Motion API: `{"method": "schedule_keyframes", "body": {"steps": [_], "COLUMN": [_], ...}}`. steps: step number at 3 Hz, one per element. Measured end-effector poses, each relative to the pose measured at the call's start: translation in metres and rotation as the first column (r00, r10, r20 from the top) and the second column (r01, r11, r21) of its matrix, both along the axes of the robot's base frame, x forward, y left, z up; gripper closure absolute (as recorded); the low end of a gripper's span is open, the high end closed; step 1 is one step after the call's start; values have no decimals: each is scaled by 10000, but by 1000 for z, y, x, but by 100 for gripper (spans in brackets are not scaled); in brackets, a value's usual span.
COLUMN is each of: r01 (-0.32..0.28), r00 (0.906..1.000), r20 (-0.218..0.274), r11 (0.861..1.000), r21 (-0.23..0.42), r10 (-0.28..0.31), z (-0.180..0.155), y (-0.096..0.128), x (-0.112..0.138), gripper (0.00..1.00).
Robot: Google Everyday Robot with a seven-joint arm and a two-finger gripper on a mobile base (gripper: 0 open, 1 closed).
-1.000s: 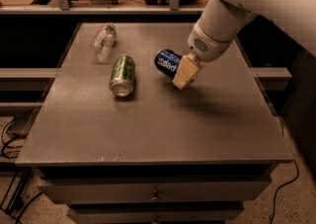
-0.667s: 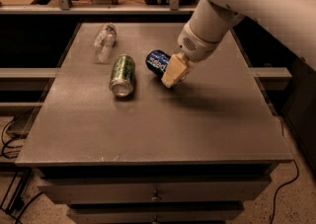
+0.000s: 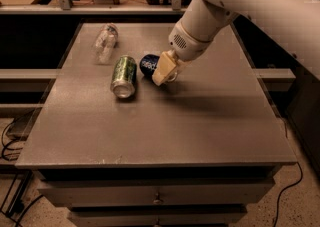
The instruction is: Move pepsi can near green can
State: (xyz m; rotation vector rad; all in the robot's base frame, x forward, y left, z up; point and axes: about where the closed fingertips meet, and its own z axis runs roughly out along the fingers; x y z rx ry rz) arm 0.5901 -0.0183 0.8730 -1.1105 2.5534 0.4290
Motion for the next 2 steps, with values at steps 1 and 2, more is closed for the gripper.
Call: {"method": "schedule_keyframes", "body": {"steps": [1,2], "r01": [-239,-240], "r00": [9997,9997], "r20": [-22,-23], "r11": [9995,9995], "r21": [187,187], "r10": [240,241], "z": [5,5], "y": [9,9], "x": [-5,-5], "gripper": [0,0]}}
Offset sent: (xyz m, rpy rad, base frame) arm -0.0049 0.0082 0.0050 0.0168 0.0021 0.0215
